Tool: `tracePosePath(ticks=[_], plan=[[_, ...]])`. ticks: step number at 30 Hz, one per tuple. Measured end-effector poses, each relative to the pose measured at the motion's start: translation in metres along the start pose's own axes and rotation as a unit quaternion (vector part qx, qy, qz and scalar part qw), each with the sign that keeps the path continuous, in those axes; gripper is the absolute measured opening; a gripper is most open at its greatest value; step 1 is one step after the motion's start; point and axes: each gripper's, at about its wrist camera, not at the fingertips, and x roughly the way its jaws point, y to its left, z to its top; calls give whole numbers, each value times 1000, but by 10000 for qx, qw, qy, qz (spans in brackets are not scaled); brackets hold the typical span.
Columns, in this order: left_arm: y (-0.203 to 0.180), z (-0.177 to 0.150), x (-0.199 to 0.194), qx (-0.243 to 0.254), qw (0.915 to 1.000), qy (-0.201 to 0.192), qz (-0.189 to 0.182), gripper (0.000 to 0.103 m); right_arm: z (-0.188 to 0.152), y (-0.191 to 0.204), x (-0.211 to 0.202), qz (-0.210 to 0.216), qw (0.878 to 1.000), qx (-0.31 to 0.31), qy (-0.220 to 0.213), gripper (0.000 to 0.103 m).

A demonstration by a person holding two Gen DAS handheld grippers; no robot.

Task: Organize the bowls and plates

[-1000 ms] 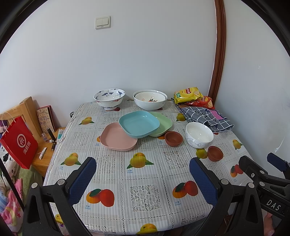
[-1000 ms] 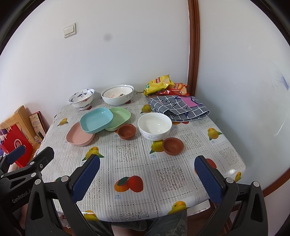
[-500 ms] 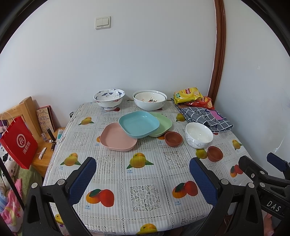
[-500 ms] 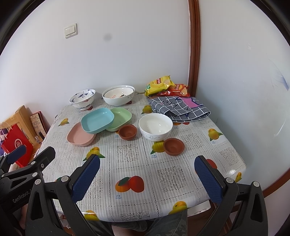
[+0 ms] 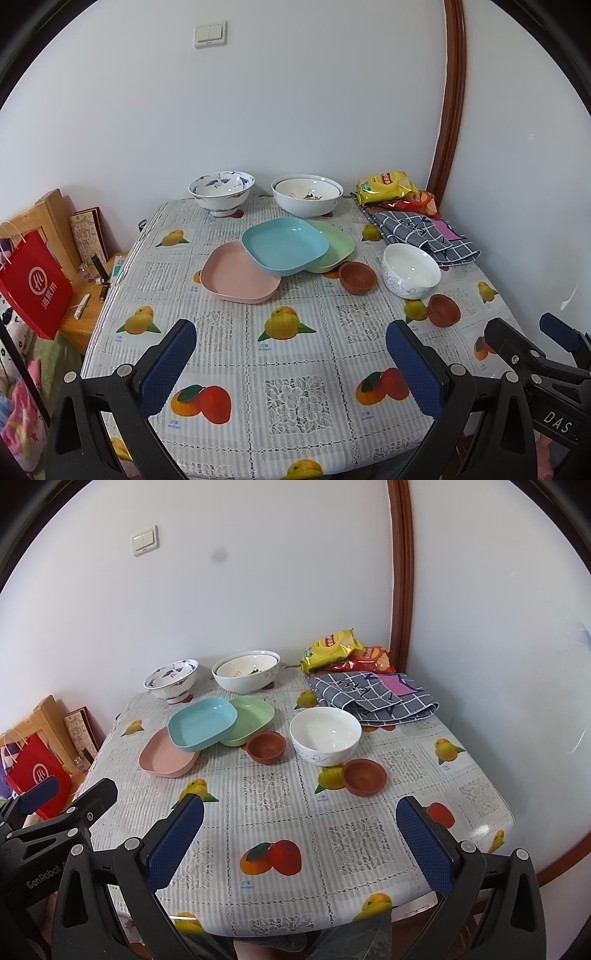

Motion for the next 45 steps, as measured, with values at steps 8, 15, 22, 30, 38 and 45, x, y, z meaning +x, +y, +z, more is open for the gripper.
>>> tracePosePath(ticks=[8, 15, 22, 30, 38, 45], plan=[[11, -2, 31, -147, 9996, 240, 23, 103, -3, 1, 26, 97, 9998, 43, 182, 103], [17, 0, 56, -180, 9989, 433, 46, 103, -1, 3, 49, 124, 9994, 7, 323, 103], [25, 12, 74, -224, 9981, 575, 77, 102, 12, 13, 68, 137, 9989, -139, 428, 103], [39, 40, 96, -335, 9972, 654, 113, 98, 39, 27, 91, 177, 9987, -255, 400, 99], [54, 61, 132, -433, 9958, 792, 156, 96, 67, 47, 134, 303, 9968, -477, 566, 92], [66, 72, 167, -454, 9941, 958, 227, 96, 81, 64, 173, 335, 9951, -561, 735, 83]])
